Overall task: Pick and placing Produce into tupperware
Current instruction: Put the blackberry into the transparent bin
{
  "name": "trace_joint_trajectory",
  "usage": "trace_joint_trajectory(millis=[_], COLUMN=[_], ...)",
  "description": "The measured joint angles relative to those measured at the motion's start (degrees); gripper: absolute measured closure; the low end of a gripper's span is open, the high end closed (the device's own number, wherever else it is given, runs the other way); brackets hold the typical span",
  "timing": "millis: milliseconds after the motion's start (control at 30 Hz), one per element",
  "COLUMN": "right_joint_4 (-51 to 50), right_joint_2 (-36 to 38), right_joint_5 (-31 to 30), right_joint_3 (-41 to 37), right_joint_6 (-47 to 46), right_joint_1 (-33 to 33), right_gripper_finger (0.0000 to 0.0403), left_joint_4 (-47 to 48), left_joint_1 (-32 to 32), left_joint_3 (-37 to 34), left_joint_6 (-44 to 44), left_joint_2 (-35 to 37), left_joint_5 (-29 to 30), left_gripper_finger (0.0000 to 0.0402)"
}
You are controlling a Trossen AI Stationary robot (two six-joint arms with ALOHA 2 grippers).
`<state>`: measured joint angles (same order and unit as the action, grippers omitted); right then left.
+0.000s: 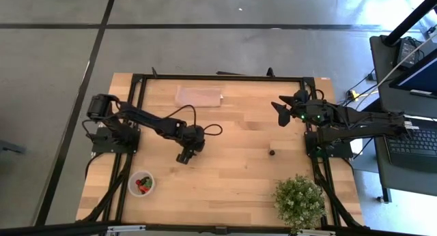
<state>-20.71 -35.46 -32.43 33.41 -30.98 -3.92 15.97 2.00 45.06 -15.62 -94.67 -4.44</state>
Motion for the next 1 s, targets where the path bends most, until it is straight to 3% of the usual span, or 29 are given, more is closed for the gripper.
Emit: trace_joint_trajectory(millis=[233, 833, 1000], right_joint_4=[0.0, -0.1, -0.1], right_joint_2=[0.0, 0.0, 0.0], right_joint_5=[0.1, 0.7, 0.8], right_joint_3=[0.0, 0.0, 0.0], right_joint_6=[0.3, 2.8, 2.8], right_joint_1=[0.0, 0.0, 0.0], right_gripper_finger=[0.0135, 0.0135, 0.0135], left_joint_4=[0.1, -0.3, -0.3], left_joint_1=[0.0, 0.0, 0.0], left_joint_3=[0.2, 0.0, 0.0], left_joint_6=[0.4, 8.0, 8.7], left_joint_2=[-0.7, -0.8, -0.8], left_joint_5=[-1.1, 0.0, 0.9], left_gripper_finger=[0.0189, 0.0308, 0.0312])
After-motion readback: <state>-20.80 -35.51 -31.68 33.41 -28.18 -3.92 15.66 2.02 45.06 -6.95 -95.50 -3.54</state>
